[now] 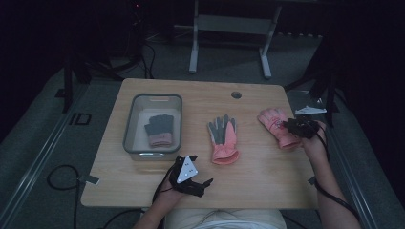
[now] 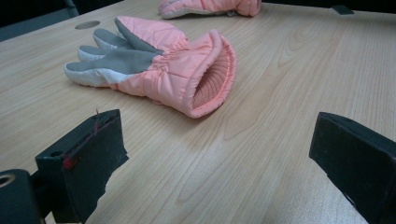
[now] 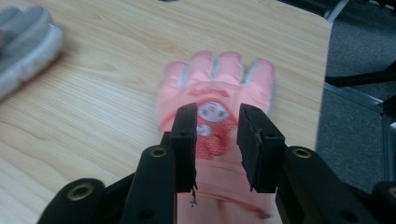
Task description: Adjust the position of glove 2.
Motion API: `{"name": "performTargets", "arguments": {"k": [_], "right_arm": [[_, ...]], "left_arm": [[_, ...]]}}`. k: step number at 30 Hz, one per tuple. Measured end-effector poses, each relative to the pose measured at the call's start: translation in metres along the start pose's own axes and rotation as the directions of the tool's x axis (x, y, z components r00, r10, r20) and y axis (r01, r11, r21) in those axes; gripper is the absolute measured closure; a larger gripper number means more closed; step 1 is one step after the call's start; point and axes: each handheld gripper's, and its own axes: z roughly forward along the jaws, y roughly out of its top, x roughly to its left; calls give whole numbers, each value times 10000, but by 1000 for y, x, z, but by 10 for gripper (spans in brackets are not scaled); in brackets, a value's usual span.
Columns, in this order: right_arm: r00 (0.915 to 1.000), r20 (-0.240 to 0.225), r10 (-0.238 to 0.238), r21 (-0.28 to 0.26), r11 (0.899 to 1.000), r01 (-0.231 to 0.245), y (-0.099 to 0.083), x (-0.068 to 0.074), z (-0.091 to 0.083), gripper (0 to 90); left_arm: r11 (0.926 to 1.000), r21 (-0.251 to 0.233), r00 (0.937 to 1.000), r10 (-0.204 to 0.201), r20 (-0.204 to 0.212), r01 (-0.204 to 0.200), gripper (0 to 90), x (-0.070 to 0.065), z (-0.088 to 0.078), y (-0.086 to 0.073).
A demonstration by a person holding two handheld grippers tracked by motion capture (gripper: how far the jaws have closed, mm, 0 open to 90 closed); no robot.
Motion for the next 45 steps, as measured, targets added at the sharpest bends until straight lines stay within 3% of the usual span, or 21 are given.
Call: {"name": "performTargets", "arguments": {"k": [2, 5, 12, 17, 22, 25, 26, 31, 32, 34, 35, 37, 40, 43, 45], "right_arm": [[9996, -42, -295, 90, 9995, 295, -1, -6, 5, 622], [9991, -211, -361, 422, 9984, 369, -1, -11, 16, 611], [9955, -722, -609, 1123, 9913, 688, -5, -7, 44, 499], [9970, -733, -253, 1251, 9915, 344, -11, -7, 54, 567], [9984, -419, -384, 1304, 9905, 436, -11, -1, 56, 685], [9993, -313, -206, 1307, 9911, 246, -10, -1, 56, 718], [9997, -159, 192, 1386, 9902, -168, -9, -1, 55, 772], [9996, 150, 223, 1411, 9897, -242, -4, 5, 50, 839], [9969, 82, 787, 1133, 9904, -791, 4, 10, 37, 850], [9954, 142, 943, 935, 9911, -952, 6, 12, 32, 851], [9937, 351, 1062, 684, 9918, -1084, 12, 18, 21, 855], [9880, 286, 1517, 315, 9878, -1525, 17, 23, 7, 858], [9844, 545, 1670, 35, 9859, -1675, 22, 30, -7, 858], [9684, 706, 2394, -542, 9703, -2359, 26, 38, -31, 857], [9644, 713, 2545, -652, 9660, -2501, 26, 42, -36, 857]], "left_arm": [[10000, -11, 10000, -12, -2, 12, 30, 0, 0, 0], [10000, 7, 10000, -61, 15, 61, 30, 1, 0, 0], [10000, 27, 10000, -12, -2, 12, 30, 0, 0, 0], [10000, -8, 10000, -20, -10, 20, 30, 0, 0, 0], [10000, 9, 10000, -21, -6, 21, 30, 0, 0, 0], [10000, 24, 10000, -69, -12, 69, 30, 1, 0, 0], [10000, 20, 10000, -55, -18, 55, 30, 1, 0, 0], [10000, 5, 10000, -37, -85, 37, 31, 0, 0, 0], [10000, -15, 9999, -20, -107, 20, 31, 0, 0, 0], [10000, 8, 9999, -24, -117, 24, 31, 0, 0, 0], [10000, 2, 9999, -20, -110, 20, 31, 0, 0, 0], [10000, 8, 9999, -29, -146, 29, 31, 0, 0, 0], [10000, 0, 9998, -37, -183, 38, 31, 0, 0, 0], [10000, 26, 9999, -55, -134, 56, 31, 0, 0, 0], [10000, 32, 9999, -50, -136, 50, 31, 0, 0, 0]]}}
